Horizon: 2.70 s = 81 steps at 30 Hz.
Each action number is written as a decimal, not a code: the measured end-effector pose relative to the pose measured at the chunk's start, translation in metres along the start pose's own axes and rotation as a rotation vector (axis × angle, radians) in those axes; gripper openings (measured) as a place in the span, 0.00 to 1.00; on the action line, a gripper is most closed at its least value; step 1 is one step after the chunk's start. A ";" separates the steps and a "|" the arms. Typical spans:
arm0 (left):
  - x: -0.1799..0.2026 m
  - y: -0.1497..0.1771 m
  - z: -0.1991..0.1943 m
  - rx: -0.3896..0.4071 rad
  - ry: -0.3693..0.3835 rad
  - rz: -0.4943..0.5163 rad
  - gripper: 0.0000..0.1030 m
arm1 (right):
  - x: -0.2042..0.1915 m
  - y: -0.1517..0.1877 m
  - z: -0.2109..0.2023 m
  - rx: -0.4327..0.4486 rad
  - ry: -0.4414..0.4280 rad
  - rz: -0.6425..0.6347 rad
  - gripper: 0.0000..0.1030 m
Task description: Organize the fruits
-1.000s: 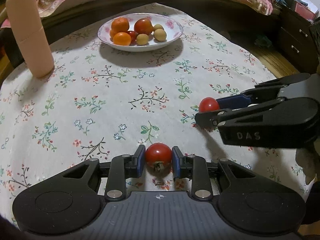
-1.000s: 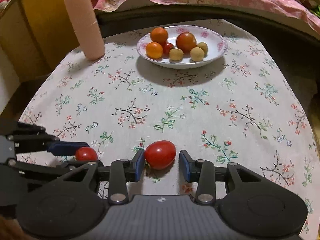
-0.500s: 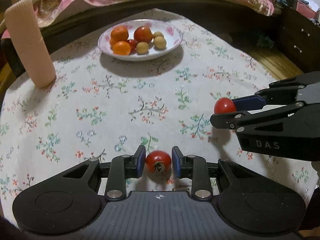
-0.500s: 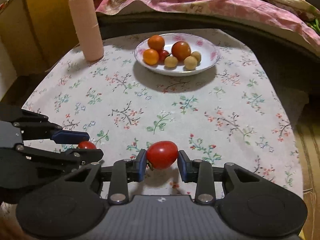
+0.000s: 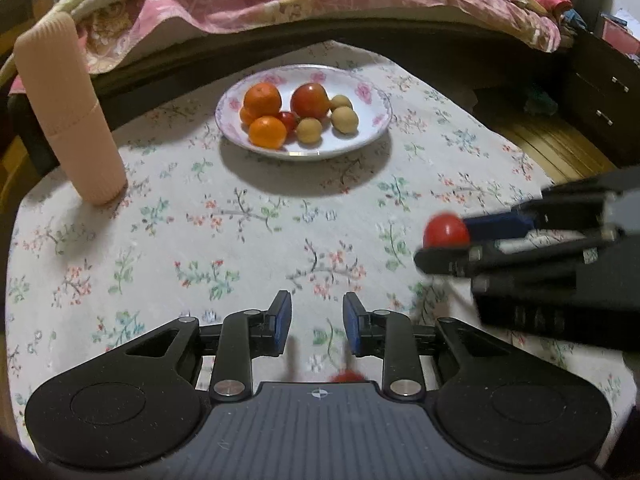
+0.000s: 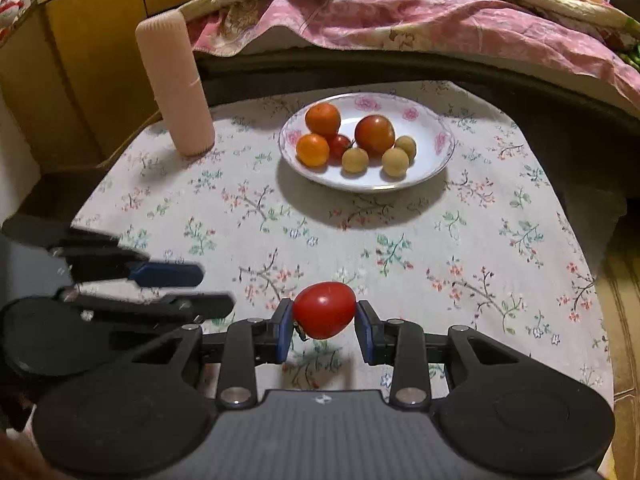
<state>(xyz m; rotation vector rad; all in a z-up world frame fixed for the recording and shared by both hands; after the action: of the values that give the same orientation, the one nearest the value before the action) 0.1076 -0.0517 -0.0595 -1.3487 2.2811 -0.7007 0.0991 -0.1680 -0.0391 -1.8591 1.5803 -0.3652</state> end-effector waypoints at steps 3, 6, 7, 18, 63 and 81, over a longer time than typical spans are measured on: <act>0.001 0.012 -0.008 -0.025 0.019 0.013 0.36 | 0.005 -0.002 -0.005 0.015 -0.006 0.026 0.35; 0.008 0.021 -0.011 -0.043 0.026 0.033 0.36 | 0.008 0.000 -0.011 0.025 -0.020 0.048 0.35; 0.010 0.024 -0.010 -0.049 0.028 0.043 0.38 | 0.008 0.001 -0.013 0.026 -0.023 0.053 0.35; 0.023 0.045 -0.006 -0.081 0.016 0.100 0.41 | -0.001 0.002 -0.020 0.039 -0.050 0.033 0.35; -0.015 -0.118 0.052 0.115 -0.010 -0.042 0.35 | 0.063 -0.095 0.048 0.090 0.002 0.035 0.35; -0.027 -0.142 0.088 0.106 -0.040 -0.058 0.40 | 0.082 -0.114 0.081 0.119 -0.047 0.089 0.36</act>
<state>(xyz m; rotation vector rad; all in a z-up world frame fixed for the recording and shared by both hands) 0.2676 -0.1048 -0.0423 -1.3709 2.1500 -0.7944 0.2540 -0.2163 -0.0431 -1.6901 1.5688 -0.3652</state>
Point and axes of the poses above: each gripper's, at about its wrist camera, not at the fingertips, and z roughly the way its jaws point, x to its right, y to its underside, the point moved 6 cm from there along z, roughly the way its jaws point, and after that the axes turned 7 degrees about -y, right-handed, at the moved point
